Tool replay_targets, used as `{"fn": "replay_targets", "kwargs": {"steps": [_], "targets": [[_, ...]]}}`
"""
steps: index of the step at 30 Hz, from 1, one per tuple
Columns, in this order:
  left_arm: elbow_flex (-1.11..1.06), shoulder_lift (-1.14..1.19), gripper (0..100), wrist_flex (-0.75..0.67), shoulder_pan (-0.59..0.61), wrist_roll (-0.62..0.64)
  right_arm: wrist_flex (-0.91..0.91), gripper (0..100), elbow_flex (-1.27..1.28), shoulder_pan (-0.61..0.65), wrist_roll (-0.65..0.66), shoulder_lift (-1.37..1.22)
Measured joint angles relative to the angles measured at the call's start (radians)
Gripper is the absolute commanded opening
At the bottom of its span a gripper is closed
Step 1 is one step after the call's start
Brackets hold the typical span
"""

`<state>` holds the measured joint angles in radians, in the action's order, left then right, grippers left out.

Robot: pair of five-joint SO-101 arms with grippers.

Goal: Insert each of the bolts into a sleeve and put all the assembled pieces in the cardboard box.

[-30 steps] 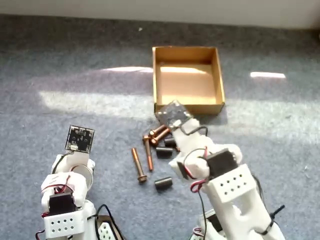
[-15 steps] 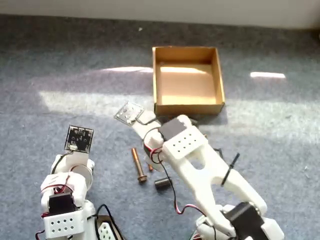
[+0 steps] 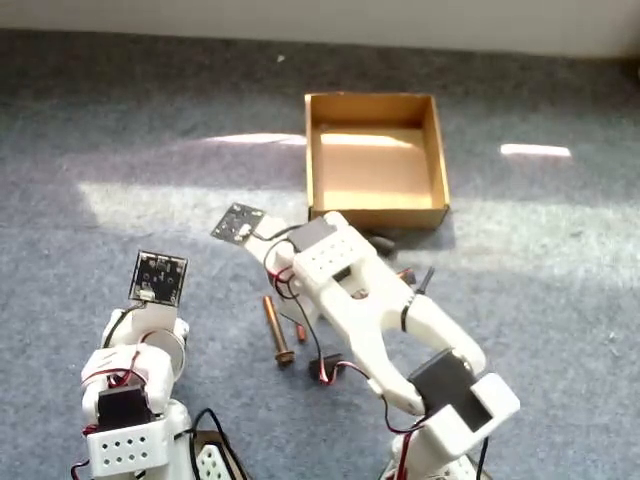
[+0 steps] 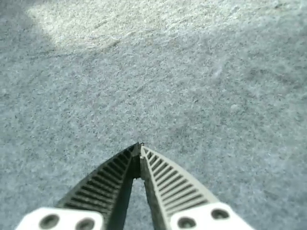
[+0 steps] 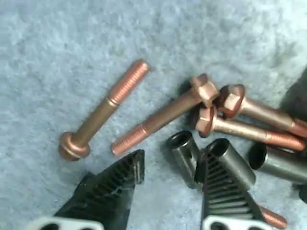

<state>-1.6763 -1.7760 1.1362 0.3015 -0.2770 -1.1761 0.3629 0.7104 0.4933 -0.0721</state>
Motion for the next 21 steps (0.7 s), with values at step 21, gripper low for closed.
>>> {"fn": "replay_targets", "kwargs": {"steps": [21], "targets": [[0.0,0.0,1,0.0,0.0,0.0,0.023,17.7,0.011,-0.071,0.002,-0.049]]}}
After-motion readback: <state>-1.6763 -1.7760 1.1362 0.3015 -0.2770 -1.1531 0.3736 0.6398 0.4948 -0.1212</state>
